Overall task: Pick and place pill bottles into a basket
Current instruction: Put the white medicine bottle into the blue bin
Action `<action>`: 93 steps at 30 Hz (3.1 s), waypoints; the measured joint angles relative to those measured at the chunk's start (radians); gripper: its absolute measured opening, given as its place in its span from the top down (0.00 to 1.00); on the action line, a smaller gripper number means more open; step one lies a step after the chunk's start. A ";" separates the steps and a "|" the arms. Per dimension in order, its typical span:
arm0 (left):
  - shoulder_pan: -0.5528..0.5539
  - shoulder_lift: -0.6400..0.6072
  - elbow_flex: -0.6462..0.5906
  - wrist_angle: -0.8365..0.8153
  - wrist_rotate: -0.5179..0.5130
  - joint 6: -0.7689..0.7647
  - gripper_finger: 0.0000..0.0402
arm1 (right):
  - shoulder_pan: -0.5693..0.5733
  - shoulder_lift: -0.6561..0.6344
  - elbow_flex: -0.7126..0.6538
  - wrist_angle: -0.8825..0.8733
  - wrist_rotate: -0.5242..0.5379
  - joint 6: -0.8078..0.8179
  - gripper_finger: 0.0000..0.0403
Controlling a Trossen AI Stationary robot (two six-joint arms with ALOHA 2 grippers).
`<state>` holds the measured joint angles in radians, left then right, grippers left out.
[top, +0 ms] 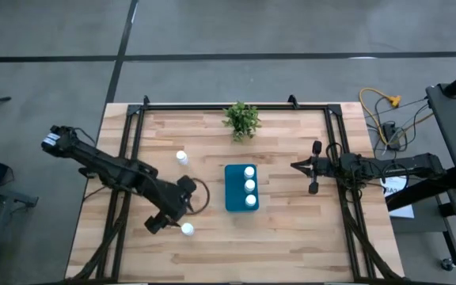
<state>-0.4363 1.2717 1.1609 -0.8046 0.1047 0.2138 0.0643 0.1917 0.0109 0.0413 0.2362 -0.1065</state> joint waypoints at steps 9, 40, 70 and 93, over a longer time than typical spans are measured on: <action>-0.075 0.101 0.003 -0.087 -0.036 -0.104 0.33 | 0.000 0.000 0.000 0.000 0.000 0.003 0.98; -0.118 0.281 0.003 -0.040 -0.093 -0.211 0.33 | 0.000 0.001 0.000 0.000 -0.001 0.014 0.98; -0.121 0.367 -0.012 0.032 -0.071 -0.235 0.33 | 0.000 0.002 0.000 -0.001 -0.001 0.019 0.98; -0.120 0.431 -0.012 0.034 -0.074 -0.235 0.39 | 0.000 0.002 0.000 -0.001 -0.003 0.024 0.98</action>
<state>-0.5568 1.7031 1.1484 -0.7708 0.0307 -0.0212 0.0643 0.1936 0.0109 0.0406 0.2329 -0.0822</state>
